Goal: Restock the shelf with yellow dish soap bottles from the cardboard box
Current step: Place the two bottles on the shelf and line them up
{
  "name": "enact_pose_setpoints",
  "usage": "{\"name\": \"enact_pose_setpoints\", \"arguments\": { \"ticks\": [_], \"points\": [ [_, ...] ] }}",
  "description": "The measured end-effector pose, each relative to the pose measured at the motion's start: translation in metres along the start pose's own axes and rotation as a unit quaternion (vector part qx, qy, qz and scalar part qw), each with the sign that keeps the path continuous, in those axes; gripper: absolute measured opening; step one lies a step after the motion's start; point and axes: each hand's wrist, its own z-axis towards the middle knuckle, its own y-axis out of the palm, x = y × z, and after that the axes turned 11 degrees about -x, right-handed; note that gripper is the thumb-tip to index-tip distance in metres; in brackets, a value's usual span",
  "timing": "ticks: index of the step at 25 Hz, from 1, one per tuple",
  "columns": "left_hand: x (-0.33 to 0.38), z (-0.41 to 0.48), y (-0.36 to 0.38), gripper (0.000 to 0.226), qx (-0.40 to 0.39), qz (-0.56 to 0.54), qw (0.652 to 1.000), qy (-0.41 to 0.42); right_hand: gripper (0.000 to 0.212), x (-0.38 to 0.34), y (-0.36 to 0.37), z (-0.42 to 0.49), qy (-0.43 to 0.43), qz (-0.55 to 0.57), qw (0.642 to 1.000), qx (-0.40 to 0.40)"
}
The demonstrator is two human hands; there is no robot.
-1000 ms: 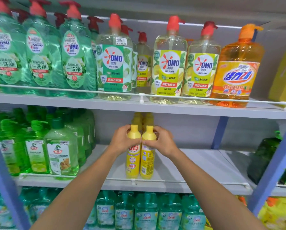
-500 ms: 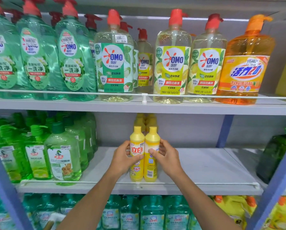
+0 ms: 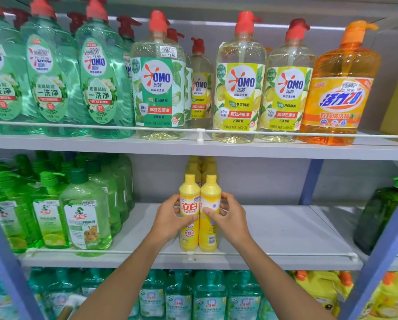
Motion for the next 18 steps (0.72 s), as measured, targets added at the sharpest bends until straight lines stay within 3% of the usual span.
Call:
{"name": "enact_pose_setpoints", "arguments": {
  "ticks": [5, 11, 15, 18],
  "points": [
    [0.003, 0.001, 0.002, 0.055, 0.008, 0.005, 1.0, 0.006, 0.057, 0.004, -0.016, 0.003, -0.009, 0.018, 0.997, -0.077],
    [0.001, 0.004, -0.001, 0.059, 0.009, 0.004, 1.0, 0.001, 0.055, 0.004, -0.004, 0.004, -0.008, 0.006, 1.0, -0.008],
    [-0.004, 0.005, -0.006, 0.057, -0.003, 0.015, 1.0, -0.002, 0.046, 0.007, -0.024, 0.01, -0.019, 0.003, 0.992, -0.126],
    [-0.002, 0.006, 0.001, 0.054, 0.022, 0.014, 1.0, 0.004, 0.054, 0.011, -0.018, 0.002, -0.022, -0.001, 0.992, -0.123]
  ]
}}
